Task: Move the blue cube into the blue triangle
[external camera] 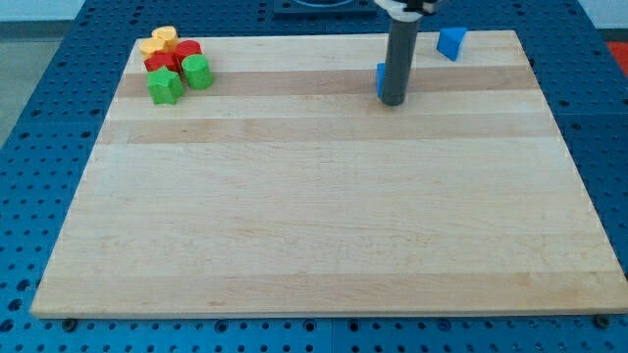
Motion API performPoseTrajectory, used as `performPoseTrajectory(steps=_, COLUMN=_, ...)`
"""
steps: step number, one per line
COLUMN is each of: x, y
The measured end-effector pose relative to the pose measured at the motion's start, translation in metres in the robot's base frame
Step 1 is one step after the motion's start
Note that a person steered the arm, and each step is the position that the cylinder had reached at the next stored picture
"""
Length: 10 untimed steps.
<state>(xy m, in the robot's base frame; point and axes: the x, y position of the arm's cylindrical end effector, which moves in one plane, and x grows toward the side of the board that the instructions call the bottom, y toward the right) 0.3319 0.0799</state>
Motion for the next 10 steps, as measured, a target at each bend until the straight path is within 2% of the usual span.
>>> performPoseTrajectory(steps=2, x=-0.005, y=-0.039)
performPoseTrajectory(steps=3, x=-0.021, y=-0.034)
performPoseTrajectory(steps=4, x=-0.040, y=0.010)
performPoseTrajectory(steps=6, x=-0.042, y=0.076)
performPoseTrajectory(steps=8, x=-0.044, y=0.080)
performPoseTrajectory(steps=10, x=-0.074, y=0.088)
